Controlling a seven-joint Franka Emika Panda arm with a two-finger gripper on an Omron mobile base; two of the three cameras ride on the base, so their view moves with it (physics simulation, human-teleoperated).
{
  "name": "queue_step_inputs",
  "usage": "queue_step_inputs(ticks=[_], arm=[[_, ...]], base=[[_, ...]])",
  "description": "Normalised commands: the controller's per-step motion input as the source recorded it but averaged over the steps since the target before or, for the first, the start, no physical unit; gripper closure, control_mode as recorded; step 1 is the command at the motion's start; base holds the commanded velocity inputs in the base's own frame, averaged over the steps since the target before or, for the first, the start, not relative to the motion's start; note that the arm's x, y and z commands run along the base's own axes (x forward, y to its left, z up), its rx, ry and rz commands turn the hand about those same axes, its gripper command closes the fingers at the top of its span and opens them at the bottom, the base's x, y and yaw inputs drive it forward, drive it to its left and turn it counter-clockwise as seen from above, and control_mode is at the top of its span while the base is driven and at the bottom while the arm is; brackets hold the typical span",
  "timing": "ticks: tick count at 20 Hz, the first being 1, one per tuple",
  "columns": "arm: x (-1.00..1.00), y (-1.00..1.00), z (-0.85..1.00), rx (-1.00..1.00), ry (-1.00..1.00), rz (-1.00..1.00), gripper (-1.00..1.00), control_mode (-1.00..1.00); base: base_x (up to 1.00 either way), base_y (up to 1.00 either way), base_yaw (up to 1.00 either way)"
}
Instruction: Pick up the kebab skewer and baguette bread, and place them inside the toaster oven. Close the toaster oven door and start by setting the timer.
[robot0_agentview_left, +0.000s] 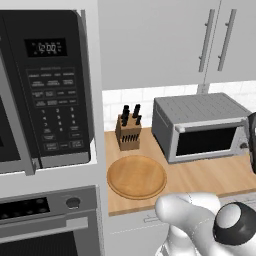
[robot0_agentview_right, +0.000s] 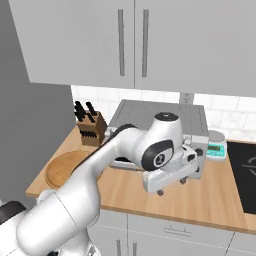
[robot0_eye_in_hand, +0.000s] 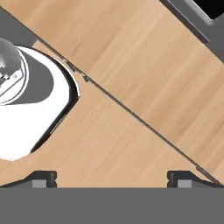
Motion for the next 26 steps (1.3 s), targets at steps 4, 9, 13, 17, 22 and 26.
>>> queue_step_inputs(ticks=[4,9,13,17,22,26], arm=[[-0.1,-0.26,0.0,0.0,-0.28,0.39,-1.0,-1.0],[0.0,-0.22,0.0,0.0,-0.19,0.28,-1.0,-1.0],[0.0,-0.14,0.0,0.0,-0.17,0.21,-1.0,-1.0],[0.23,0.0,0.0,0.0,-0.13,0.1,-1.0,-1.0],[0.17,0.0,0.0,0.0,-0.18,0.0,-1.0,-1.0],[0.07,-0.02,0.0,0.0,-0.08,0.0,-1.0,-1.0]], base=[[0.0,0.0,0.0],[0.0,0.0,0.0],[0.0,0.0,0.0],[0.0,0.0,0.0],[0.0,0.0,0.0],[0.0,0.0,0.0]])
